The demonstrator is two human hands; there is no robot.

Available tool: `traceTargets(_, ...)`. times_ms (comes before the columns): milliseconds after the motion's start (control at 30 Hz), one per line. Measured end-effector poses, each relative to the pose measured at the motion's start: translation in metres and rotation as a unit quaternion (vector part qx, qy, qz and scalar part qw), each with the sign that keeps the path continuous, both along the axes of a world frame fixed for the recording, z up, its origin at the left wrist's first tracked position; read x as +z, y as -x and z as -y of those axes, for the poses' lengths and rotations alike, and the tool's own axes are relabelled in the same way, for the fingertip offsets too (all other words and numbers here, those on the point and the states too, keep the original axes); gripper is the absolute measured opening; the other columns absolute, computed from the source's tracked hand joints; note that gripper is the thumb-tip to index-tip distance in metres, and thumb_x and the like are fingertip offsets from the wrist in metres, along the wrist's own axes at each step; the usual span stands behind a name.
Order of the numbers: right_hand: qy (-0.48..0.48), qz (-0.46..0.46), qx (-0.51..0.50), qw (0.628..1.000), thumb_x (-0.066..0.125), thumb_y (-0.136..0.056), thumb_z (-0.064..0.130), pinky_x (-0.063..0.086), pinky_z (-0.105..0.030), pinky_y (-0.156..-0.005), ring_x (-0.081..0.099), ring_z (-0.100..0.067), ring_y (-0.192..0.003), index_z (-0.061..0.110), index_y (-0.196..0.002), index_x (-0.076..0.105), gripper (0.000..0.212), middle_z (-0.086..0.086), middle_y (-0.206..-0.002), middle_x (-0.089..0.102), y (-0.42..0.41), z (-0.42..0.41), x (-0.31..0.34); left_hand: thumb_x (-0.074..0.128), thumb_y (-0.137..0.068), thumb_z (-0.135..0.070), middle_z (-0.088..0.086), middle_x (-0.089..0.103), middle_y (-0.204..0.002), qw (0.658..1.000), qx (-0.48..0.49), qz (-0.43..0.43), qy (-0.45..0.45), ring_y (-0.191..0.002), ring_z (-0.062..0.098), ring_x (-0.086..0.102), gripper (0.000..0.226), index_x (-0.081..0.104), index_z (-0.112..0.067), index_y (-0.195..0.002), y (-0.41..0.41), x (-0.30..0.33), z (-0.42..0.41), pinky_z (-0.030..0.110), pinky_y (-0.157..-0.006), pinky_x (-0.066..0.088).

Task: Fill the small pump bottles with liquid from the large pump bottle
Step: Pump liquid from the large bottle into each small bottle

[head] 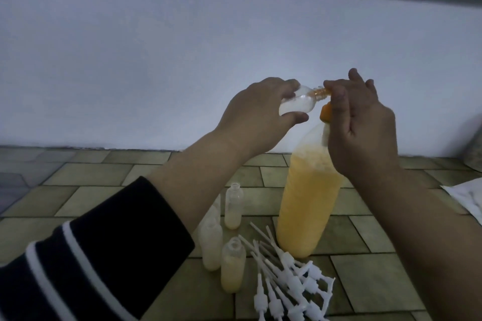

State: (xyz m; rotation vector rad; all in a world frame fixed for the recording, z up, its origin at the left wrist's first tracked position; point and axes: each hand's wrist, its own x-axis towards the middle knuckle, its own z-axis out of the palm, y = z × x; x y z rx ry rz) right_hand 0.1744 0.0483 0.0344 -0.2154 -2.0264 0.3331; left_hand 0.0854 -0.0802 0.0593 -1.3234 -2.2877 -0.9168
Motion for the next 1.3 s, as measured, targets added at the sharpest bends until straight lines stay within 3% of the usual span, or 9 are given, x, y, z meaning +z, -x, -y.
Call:
traceTargets(167, -0.008, 0.043, 0.030, 0.999, 0.023, -0.102, 0.035, 0.009, -0.010, -0.106, 0.032, -0.013, -0.136, 0.011, -0.113, 0.063, 0.048, -0.003, -0.119, 0.063, -0.005, 0.001, 0.017, 0.059, -0.087, -0.044, -0.010, 0.058, -0.122, 1.000, 0.004, -0.003, -0.004, -0.090, 0.007, 0.046, 0.048, 0.049, -0.026, -0.131, 0.003, 0.005, 0.001, 0.023, -0.079, 0.036)
traceTargets(233, 0.005, 0.038, 0.044, 0.998, 0.024, -0.103, 0.034, 0.005, -0.001, -0.101, 0.031, -0.006, -0.132, 0.009, -0.112, 0.064, 0.048, 0.002, -0.109, 0.062, -0.007, 0.000, 0.024, 0.059, -0.087, -0.044, -0.011, 0.057, -0.120, 1.000, 0.002, -0.009, -0.007, -0.090, 0.008, 0.046, 0.048, 0.050, -0.027, -0.130, 0.003, 0.011, 0.001, 0.025, -0.080, 0.038)
traceTargets(300, 0.016, 0.025, 0.043, 0.999, 0.025, -0.103, 0.033, 0.005, 0.001, -0.100, 0.033, -0.009, -0.133, 0.009, -0.109, 0.065, 0.047, 0.011, -0.098, 0.052, -0.008, 0.001, 0.024, 0.059, -0.086, -0.045, -0.011, 0.057, -0.119, 1.000, 0.001, -0.017, -0.004, -0.090, 0.009, 0.047, 0.046, 0.051, -0.027, -0.128, 0.003, 0.013, 0.002, 0.024, -0.078, 0.036)
traceTargets(400, 0.020, -0.017, 0.024, 0.999, 0.025, -0.103, 0.032, 0.009, -0.005, -0.107, 0.036, -0.016, -0.135, 0.011, -0.110, 0.065, 0.045, 0.015, -0.105, 0.051, -0.003, 0.002, 0.013, 0.060, -0.086, -0.044, -0.011, 0.058, -0.119, 1.000, -0.003, -0.019, -0.006, -0.094, 0.011, 0.053, 0.045, 0.052, -0.027, -0.127, 0.000, 0.010, 0.002, 0.025, -0.080, 0.039)
traceTargets(500, 0.022, -0.038, 0.018, 0.999, 0.023, -0.101, 0.032, 0.012, -0.014, -0.112, 0.038, -0.020, -0.135, 0.007, -0.112, 0.063, 0.048, 0.000, -0.115, 0.063, 0.003, 0.001, -0.001, 0.061, -0.086, -0.043, -0.009, 0.057, -0.121, 1.000, -0.003, -0.009, 0.001, -0.098, 0.013, 0.055, 0.047, 0.051, -0.026, -0.129, -0.003, 0.003, 0.002, 0.029, -0.086, 0.043)
traceTargets(667, 0.006, 0.003, 0.034, 0.999, 0.022, -0.101, 0.034, 0.010, -0.010, -0.110, 0.037, -0.018, -0.135, 0.009, -0.108, 0.064, 0.050, 0.001, -0.108, 0.064, -0.003, 0.000, 0.005, 0.060, -0.086, -0.044, -0.011, 0.057, -0.120, 1.000, 0.007, -0.006, 0.011, -0.099, 0.012, 0.054, 0.046, 0.051, -0.027, -0.127, -0.003, 0.002, 0.005, 0.025, -0.081, 0.040)
traceTargets(800, -0.048, 0.033, 0.014, 0.998, 0.018, -0.100, 0.040, 0.014, -0.025, -0.114, 0.033, -0.019, -0.138, 0.010, -0.119, 0.060, 0.054, -0.005, -0.124, 0.061, -0.006, -0.004, 0.018, 0.060, -0.086, -0.044, -0.010, 0.057, -0.122, 1.000, 0.013, -0.018, -0.007, -0.099, 0.011, 0.054, 0.049, 0.049, -0.027, -0.130, -0.004, 0.011, 0.005, 0.023, -0.080, 0.037)
traceTargets(1033, -0.012, -0.046, 0.006, 0.999, 0.025, -0.100, 0.028, 0.011, -0.023, -0.115, 0.033, -0.024, -0.137, 0.005, -0.116, 0.059, 0.045, -0.008, -0.123, 0.061, -0.002, -0.003, -0.005, 0.061, -0.086, -0.042, -0.009, 0.057, -0.123, 1.000, 0.009, -0.020, 0.002, -0.099, 0.012, 0.054, 0.046, 0.051, -0.026, -0.128, -0.009, 0.003, -0.001, 0.022, -0.079, 0.035)
traceTargets(1300, -0.044, 0.047, -0.007, 0.998, 0.012, -0.094, 0.052, 0.007, -0.025, -0.116, 0.019, -0.015, -0.143, 0.012, -0.131, 0.051, 0.066, -0.004, -0.141, 0.048, -0.010, -0.001, 0.010, 0.061, -0.086, -0.041, -0.010, 0.057, -0.122, 0.999, 0.022, -0.023, -0.004, -0.096, 0.009, 0.051, 0.044, 0.051, -0.025, -0.126, -0.008, 0.010, 0.003, 0.022, -0.076, 0.033)
